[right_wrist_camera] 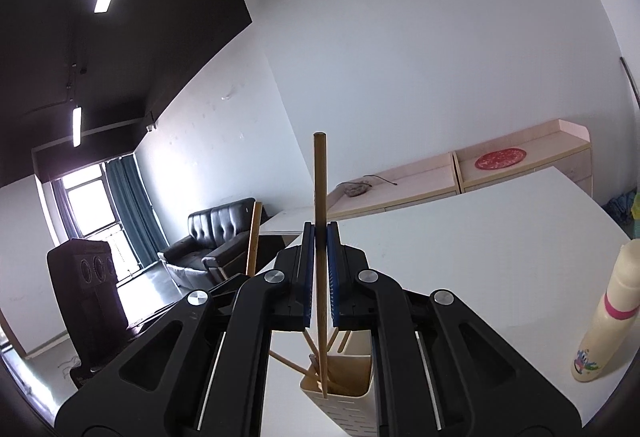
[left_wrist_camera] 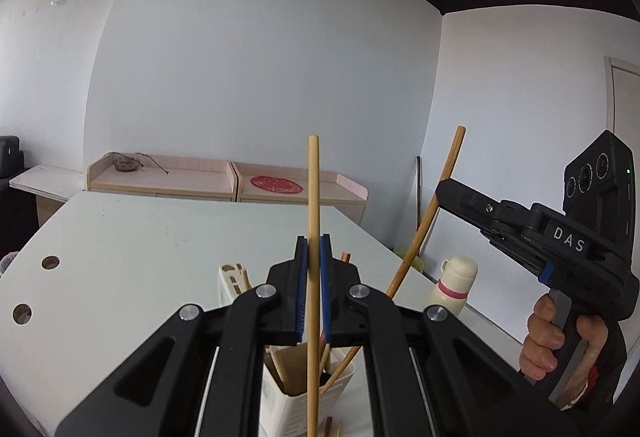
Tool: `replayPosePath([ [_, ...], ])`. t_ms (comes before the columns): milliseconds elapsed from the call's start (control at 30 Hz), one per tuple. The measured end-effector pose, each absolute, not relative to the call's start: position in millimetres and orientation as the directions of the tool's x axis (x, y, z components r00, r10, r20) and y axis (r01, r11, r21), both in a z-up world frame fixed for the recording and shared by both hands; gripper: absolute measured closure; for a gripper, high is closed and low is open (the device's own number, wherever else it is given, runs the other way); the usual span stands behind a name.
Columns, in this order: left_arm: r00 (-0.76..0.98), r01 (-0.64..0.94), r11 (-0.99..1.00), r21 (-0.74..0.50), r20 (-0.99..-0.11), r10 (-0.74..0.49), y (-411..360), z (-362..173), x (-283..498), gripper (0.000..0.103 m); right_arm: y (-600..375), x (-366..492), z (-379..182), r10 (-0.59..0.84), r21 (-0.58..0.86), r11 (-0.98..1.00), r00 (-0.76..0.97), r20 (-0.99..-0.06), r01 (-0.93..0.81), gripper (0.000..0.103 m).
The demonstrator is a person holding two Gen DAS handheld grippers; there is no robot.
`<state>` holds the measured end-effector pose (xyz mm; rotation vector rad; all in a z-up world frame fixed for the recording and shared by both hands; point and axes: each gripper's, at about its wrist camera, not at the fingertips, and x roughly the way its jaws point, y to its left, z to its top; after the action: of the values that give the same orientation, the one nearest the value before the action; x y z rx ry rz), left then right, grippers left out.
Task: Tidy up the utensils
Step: 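Lift both held chopsticks up and carry them over the holder, then lower both chopsticks into the holder and open both tools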
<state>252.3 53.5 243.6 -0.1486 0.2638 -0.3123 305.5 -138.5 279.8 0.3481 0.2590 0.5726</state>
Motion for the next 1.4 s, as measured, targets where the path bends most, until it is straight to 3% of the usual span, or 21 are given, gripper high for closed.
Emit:
replayPosePath([
  [100,0.926,0.287,0.939,-0.191,-0.197,-0.323,48,247,253,0.097,-139,311,284,0.556,0.381,0.793,0.821,-0.129,-0.477,0.097],
  [367,0.952,0.306,0.926,-0.219,0.038,-0.305,40,248,246,0.097,-140,326,286,0.538,0.380,0.798,0.838,-0.096,-0.468,0.097],
  [633,0.975,0.209,0.958,-0.195,0.112,-0.190,28,231,259,0.097,-137,338,267,0.553,0.375,0.793,0.825,-0.113,-0.480,0.097],
  [900,0.987,0.140,0.977,-0.163,0.103,-0.124,19,214,267,0.097,-125,340,249,0.567,0.328,0.801,0.810,-0.151,-0.500,0.097],
  [1133,0.990,0.125,0.989,-0.082,0.078,-0.119,7,207,270,0.097,-109,341,234,0.556,0.262,0.825,0.805,-0.209,-0.501,0.097],
  [1400,0.989,0.144,0.986,-0.082,0.045,-0.141,18,201,266,0.097,-107,340,215,0.564,0.269,0.822,0.782,-0.266,-0.502,0.097],
])
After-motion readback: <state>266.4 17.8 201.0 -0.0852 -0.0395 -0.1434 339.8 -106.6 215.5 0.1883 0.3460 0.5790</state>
